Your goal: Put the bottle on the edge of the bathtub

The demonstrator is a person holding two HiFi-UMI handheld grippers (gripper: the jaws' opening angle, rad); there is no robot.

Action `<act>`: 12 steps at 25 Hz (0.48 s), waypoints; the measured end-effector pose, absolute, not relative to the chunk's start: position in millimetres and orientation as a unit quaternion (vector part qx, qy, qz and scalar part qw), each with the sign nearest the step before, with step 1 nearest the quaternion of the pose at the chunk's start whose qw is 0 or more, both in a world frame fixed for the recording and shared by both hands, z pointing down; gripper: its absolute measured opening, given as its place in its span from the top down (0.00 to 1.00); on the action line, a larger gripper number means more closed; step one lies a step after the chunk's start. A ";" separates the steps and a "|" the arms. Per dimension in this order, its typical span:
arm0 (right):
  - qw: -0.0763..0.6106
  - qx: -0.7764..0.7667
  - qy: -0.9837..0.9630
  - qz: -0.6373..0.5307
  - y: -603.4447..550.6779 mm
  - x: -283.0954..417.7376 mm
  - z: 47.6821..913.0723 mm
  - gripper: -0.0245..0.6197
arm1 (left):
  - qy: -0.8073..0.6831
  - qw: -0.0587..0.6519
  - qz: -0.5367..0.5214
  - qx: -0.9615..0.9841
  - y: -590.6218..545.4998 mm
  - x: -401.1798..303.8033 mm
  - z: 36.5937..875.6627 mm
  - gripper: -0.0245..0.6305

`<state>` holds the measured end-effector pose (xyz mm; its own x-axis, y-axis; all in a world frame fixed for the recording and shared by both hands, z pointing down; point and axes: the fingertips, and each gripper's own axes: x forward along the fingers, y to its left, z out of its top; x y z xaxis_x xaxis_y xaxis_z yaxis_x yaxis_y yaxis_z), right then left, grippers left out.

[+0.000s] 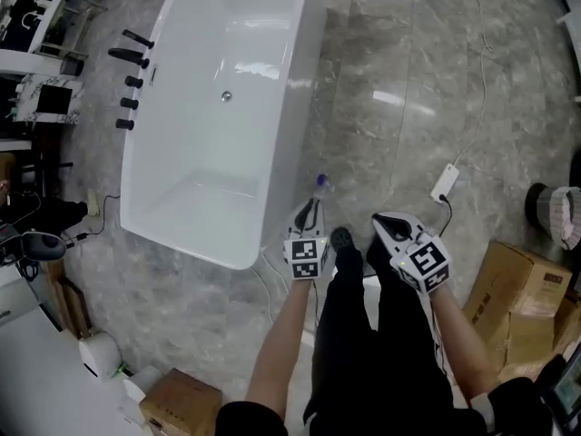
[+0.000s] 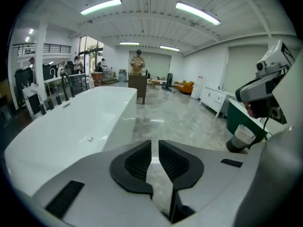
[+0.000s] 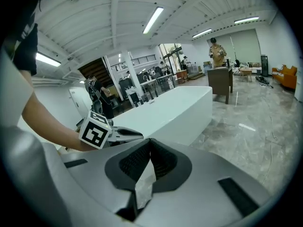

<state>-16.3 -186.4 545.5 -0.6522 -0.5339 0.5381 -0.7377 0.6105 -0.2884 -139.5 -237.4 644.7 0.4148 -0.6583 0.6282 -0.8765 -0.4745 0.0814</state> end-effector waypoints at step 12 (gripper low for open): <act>0.170 0.372 -0.890 0.201 -151.4 -50.9 434.1 0.94 | -0.495 0.171 0.144 0.840 -191.9 -171.3 465.9 0.93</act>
<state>-50.9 -151.4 434.1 -0.6659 -0.5936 0.4519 -0.7301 0.6431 -0.2311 -171.3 -191.9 465.9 0.4682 -0.7825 0.4104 -0.8807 -0.4509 0.1450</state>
